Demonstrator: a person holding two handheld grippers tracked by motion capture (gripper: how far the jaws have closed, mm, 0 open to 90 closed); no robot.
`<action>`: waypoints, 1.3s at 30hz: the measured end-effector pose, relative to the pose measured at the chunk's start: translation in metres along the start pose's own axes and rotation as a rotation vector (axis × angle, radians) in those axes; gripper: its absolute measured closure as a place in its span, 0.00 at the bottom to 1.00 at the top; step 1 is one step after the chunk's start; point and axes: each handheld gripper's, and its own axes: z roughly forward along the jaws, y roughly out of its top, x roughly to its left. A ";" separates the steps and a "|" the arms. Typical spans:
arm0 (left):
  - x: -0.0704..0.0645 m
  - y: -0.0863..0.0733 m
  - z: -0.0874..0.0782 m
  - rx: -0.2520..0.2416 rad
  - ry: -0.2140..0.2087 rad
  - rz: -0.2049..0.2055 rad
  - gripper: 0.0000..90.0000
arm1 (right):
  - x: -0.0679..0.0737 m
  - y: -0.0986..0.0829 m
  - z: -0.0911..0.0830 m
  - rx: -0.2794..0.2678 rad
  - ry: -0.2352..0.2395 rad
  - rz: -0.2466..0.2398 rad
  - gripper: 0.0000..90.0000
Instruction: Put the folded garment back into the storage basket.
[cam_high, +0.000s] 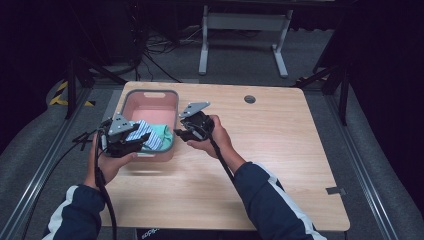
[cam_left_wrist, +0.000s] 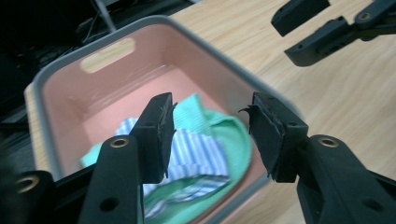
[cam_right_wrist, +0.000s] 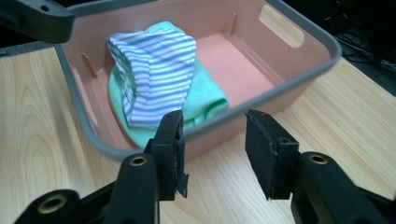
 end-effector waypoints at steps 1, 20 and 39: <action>-0.003 0.001 0.000 -0.006 0.002 0.000 0.52 | -0.001 -0.002 -0.003 0.002 -0.004 -0.003 0.64; -0.036 0.003 0.005 -0.005 -0.038 0.046 0.41 | -0.019 -0.040 -0.064 0.039 -0.077 -0.028 0.58; -0.071 -0.001 0.018 -0.010 -0.133 0.091 0.32 | -0.020 -0.077 -0.098 0.098 -0.114 -0.058 0.50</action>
